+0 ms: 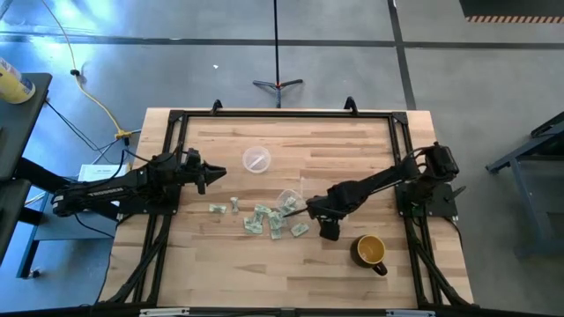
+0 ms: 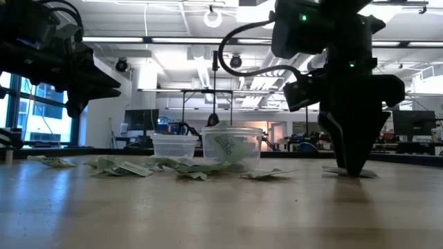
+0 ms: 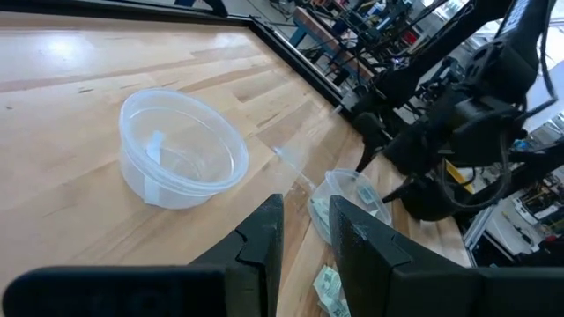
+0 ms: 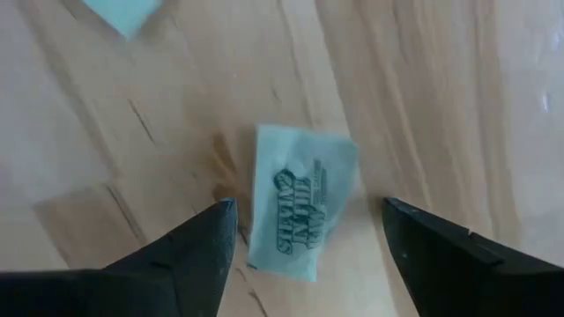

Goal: Pick and place items into bin
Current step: Put the light green stevia packet into the transparent bin

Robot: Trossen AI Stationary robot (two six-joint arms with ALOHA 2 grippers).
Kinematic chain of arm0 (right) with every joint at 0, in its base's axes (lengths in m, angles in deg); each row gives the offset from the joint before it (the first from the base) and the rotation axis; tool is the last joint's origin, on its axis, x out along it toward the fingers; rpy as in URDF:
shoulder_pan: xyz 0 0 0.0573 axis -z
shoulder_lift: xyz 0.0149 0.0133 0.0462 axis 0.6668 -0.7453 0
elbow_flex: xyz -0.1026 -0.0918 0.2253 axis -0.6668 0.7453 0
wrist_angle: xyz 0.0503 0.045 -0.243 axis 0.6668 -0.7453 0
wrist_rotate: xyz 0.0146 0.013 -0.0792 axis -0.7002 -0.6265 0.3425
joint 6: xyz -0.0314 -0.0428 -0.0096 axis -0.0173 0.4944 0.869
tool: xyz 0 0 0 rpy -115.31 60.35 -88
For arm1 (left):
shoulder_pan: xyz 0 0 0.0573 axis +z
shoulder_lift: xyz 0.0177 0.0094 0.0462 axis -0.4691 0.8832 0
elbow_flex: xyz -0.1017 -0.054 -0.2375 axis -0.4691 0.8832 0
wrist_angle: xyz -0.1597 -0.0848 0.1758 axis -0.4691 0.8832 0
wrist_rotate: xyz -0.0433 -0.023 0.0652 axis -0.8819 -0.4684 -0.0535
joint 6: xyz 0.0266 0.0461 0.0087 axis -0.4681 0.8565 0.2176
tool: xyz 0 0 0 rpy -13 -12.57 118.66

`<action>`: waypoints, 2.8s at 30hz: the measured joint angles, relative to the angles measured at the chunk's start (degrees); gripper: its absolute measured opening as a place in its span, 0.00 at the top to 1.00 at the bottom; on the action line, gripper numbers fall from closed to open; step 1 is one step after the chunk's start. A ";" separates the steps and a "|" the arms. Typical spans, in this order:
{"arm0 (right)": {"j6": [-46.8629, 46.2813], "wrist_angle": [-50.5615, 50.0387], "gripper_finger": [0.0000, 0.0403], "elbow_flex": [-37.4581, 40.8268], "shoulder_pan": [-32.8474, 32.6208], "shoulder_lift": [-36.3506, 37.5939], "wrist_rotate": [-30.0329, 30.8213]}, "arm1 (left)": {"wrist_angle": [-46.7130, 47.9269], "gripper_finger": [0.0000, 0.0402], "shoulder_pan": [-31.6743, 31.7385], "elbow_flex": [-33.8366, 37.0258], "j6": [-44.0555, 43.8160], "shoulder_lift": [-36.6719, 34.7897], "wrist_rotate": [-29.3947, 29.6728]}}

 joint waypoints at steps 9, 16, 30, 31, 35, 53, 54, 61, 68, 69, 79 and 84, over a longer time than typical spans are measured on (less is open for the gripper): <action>-3.89 2.60 0.39 1.38 0.20 -0.01 2.12 | 0.04 0.68 0.00 0.00 -0.01 0.00 0.28; -3.98 3.08 0.74 1.48 0.19 -0.18 4.54 | 0.07 0.68 0.00 0.00 -0.01 0.00 0.42; -0.67 2.86 0.99 -12.45 4.84 2.55 2.26 | 0.07 0.68 0.00 0.00 -0.02 0.00 0.52; 0.12 2.88 0.99 -13.82 5.76 2.55 2.23 | 0.07 0.68 0.00 0.00 -0.03 0.00 0.52; 1.65 6.07 0.98 -17.05 10.43 1.15 -1.53 | 0.14 0.68 0.00 0.00 -0.01 0.00 1.34; 1.77 12.43 0.98 -21.22 10.61 -9.35 -6.78 | 0.15 0.68 0.00 0.00 0.30 0.00 1.96; 1.76 12.44 0.97 -21.21 10.61 -9.36 -5.60 | 0.14 0.68 0.00 0.00 0.30 0.00 1.96; 1.72 12.88 0.82 -18.91 10.81 -9.28 -6.77 | 0.13 0.68 0.00 0.00 0.47 0.00 1.94; 1.75 12.88 0.66 -18.59 10.53 -9.11 -8.45 | 0.13 0.68 0.00 0.00 0.47 0.00 1.96; 2.00 12.72 0.65 -18.66 10.55 -8.85 -8.46 | 0.13 0.68 0.00 0.00 0.45 0.00 1.96; 19.66 3.78 0.58 -22.63 7.96 -5.02 -3.36 | 0.13 0.68 0.00 0.00 0.45 0.00 1.94; 33.61 -4.15 0.57 -23.32 2.13 -4.66 -2.74 | 0.13 0.68 0.00 0.00 0.47 0.00 1.92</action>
